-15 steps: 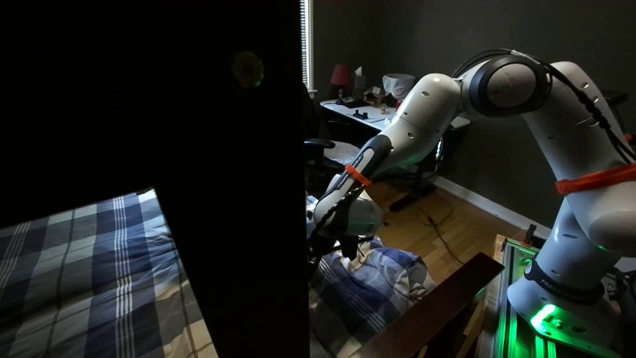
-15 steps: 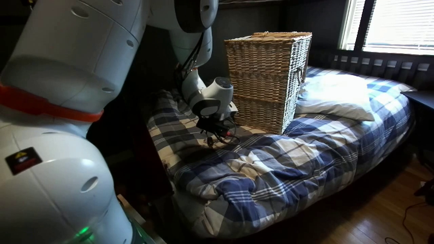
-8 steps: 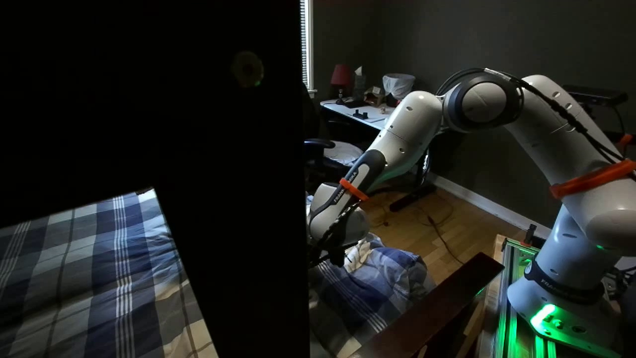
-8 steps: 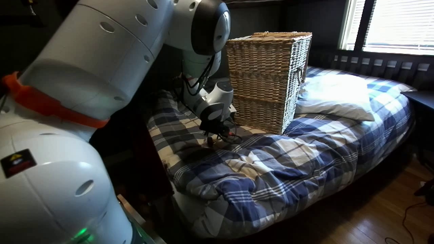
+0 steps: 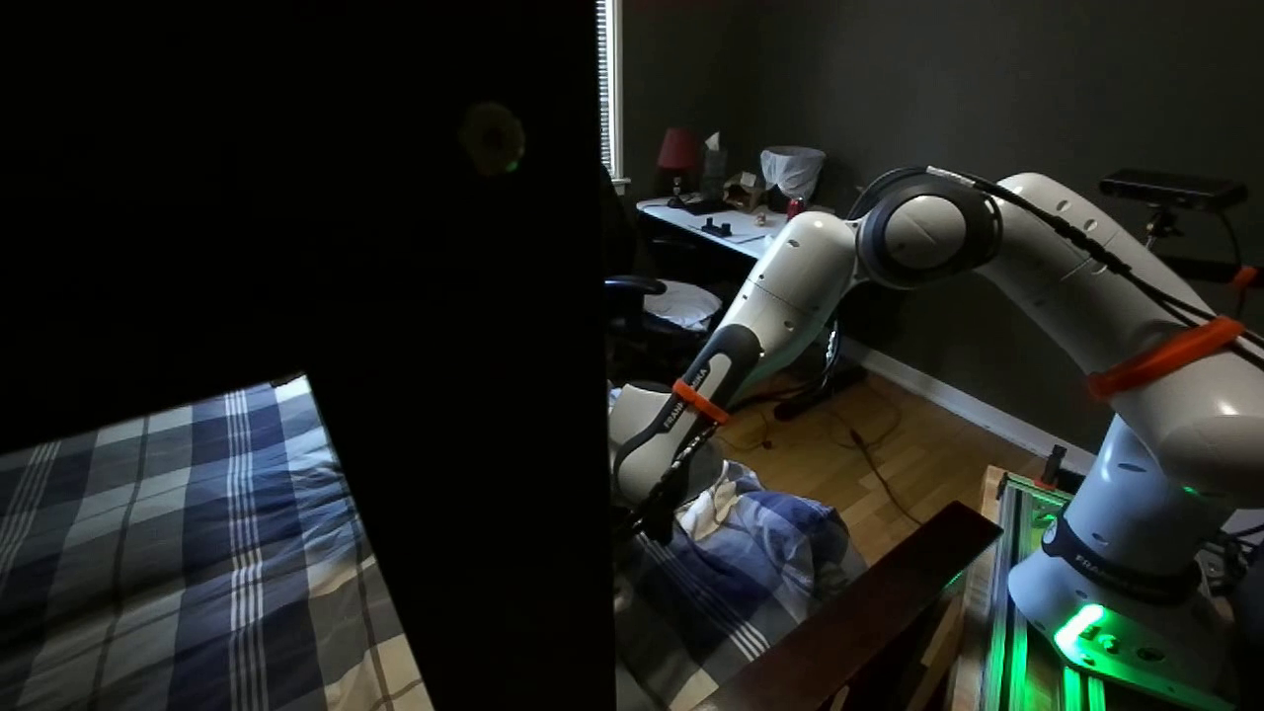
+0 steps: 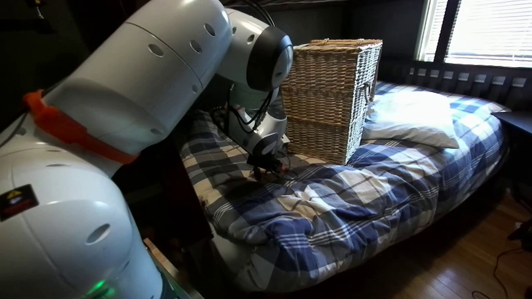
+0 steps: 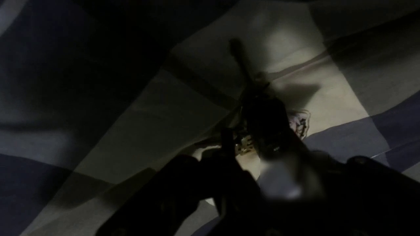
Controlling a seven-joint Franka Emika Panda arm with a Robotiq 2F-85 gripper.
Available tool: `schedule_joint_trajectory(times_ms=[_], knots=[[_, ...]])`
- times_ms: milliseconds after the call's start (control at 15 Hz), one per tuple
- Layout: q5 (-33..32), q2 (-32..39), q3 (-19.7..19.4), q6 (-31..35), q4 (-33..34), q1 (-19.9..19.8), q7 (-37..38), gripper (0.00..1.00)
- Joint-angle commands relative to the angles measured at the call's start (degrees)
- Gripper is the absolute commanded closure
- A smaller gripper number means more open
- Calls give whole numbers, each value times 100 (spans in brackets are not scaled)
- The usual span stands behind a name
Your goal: Remove the keys from blanket and put them on the headboard.
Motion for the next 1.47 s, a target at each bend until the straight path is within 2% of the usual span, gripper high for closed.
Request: schedule_joint_trajectory(times_ms=[0, 200, 533, 600, 733, 1067, 1133, 1400], knots=[[-422, 351, 182, 124, 250, -196, 281, 64], [-543, 470, 236, 131, 336, -269, 348, 62], [-625, 583, 371, 110, 412, -393, 375, 89], [-626, 594, 401, 115, 412, -419, 373, 88], [-628, 623, 435, 93, 432, -446, 387, 93], [-620, 712, 521, 42, 437, -521, 426, 90], [-623, 725, 534, 45, 435, -534, 429, 96], [-630, 511, 589, 66, 254, -590, 477, 99]])
